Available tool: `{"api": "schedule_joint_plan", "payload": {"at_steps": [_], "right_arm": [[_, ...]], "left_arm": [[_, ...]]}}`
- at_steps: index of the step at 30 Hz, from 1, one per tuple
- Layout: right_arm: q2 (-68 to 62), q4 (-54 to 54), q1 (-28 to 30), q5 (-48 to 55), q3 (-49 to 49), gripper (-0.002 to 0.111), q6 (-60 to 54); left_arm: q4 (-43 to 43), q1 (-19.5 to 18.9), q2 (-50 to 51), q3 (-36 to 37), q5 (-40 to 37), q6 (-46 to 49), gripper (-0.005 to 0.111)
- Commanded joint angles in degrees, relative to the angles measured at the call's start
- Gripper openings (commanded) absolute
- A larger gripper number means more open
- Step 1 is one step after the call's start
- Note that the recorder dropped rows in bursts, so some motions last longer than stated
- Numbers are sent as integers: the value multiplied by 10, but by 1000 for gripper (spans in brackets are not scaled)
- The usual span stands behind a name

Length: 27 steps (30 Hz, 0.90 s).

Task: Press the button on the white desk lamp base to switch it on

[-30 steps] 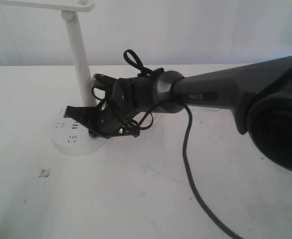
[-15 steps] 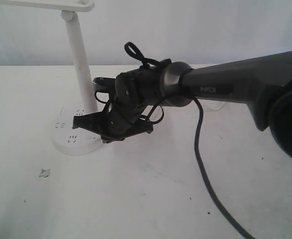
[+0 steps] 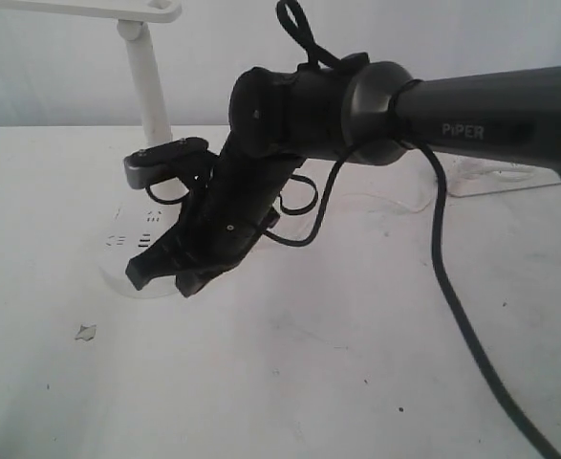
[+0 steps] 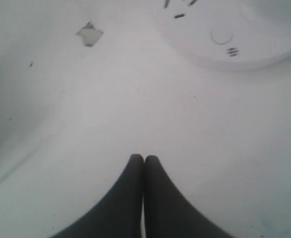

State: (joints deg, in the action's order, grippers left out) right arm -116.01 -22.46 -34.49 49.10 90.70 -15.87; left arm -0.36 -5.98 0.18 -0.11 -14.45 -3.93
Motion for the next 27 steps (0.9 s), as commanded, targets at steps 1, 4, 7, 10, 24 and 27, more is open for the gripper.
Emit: {"api": "schedule_joint_plan", "payload": {"at_steps": [1, 4, 7, 10, 24, 27], "right_arm": [[6, -22, -11, -2, 0, 0, -96], [4, -13, -24, -71, 0, 0, -64], [-9, -6, -28, -138, 0, 0, -13], [-32, -3, -28, -174, 0, 0, 21], [-107, 48, -22, -331, 0, 0, 125], [-109, 70, -14, -334, 0, 0, 159]], "left_arm": [[-1, 5, -2, 1, -1, -1, 0], [-1, 5, -2, 1, -1, -1, 0], [-1, 5, -2, 1, -1, -1, 0], [-1, 5, -2, 1, -1, -1, 0], [-1, 5, -2, 1, -1, -1, 0], [-1, 5, -2, 1, -1, -1, 0]]}}
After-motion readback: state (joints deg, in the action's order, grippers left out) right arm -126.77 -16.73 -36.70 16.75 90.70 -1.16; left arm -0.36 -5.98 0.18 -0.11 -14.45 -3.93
